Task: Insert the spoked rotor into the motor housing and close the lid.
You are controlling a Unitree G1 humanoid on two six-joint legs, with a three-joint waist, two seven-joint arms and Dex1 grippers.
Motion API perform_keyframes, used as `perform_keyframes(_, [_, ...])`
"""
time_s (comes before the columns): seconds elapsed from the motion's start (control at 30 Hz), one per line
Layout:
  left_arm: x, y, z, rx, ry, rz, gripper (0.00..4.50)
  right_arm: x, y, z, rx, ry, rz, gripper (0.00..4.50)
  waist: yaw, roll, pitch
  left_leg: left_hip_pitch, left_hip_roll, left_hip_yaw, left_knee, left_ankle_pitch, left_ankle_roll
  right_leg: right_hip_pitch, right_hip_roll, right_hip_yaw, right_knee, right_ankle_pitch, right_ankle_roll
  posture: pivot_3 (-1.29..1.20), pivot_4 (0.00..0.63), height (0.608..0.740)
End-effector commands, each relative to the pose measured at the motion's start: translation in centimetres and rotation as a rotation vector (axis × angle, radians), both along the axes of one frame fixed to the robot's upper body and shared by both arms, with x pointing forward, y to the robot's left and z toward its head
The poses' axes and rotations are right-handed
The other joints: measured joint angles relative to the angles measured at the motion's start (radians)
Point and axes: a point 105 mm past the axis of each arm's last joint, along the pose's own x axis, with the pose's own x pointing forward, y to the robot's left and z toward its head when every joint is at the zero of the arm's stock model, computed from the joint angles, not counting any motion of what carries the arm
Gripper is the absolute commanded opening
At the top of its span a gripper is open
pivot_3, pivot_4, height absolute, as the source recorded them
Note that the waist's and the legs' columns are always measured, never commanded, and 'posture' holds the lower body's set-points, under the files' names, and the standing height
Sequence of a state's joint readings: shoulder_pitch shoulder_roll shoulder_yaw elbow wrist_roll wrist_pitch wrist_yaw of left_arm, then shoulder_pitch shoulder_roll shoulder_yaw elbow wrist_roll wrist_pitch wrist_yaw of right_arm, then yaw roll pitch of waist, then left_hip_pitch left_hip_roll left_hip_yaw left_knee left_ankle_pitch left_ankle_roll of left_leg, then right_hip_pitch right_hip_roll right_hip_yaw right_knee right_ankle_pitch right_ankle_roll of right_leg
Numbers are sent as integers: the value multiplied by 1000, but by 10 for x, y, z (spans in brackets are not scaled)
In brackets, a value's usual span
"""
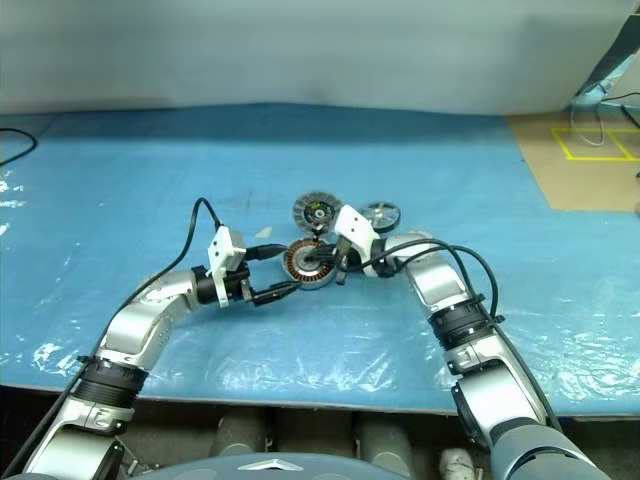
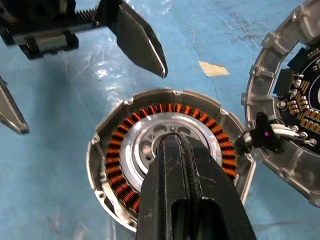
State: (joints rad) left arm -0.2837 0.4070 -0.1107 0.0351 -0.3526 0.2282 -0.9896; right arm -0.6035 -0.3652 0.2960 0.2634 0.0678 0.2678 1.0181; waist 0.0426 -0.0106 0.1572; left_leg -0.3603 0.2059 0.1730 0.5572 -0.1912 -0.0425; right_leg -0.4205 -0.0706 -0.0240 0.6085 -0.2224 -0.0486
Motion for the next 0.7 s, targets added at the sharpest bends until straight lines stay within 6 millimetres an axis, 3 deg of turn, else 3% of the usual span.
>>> perform_keyframes(0.03, [2,-4,12,-15,-46,-11,4500,6,9,19,66,-55,-8,37,-2,0,0,0,0,0,0,0,0,0,0,0,0,0,0,0,150,740])
perform_keyframes(0.23, [9,-6,13,-14,-46,-8,4500,6,10,21,87,-41,-4,37,1,0,0,0,0,0,1,0,0,0,0,0,0,0,0,0,150,740])
perform_keyframes(0.6, [9,-1,4,-16,-35,1,4500,3,2,-26,-172,-101,18,37,-1,0,0,0,0,0,1,0,0,0,0,0,1,0,0,0,150,740])
perform_keyframes(0.7, [9,-1,3,-18,-37,3,4500,5,1,-30,-184,-106,13,37,-1,0,0,5,0,0,1,-1,-1,4,0,0,1,0,0,0,150,740])
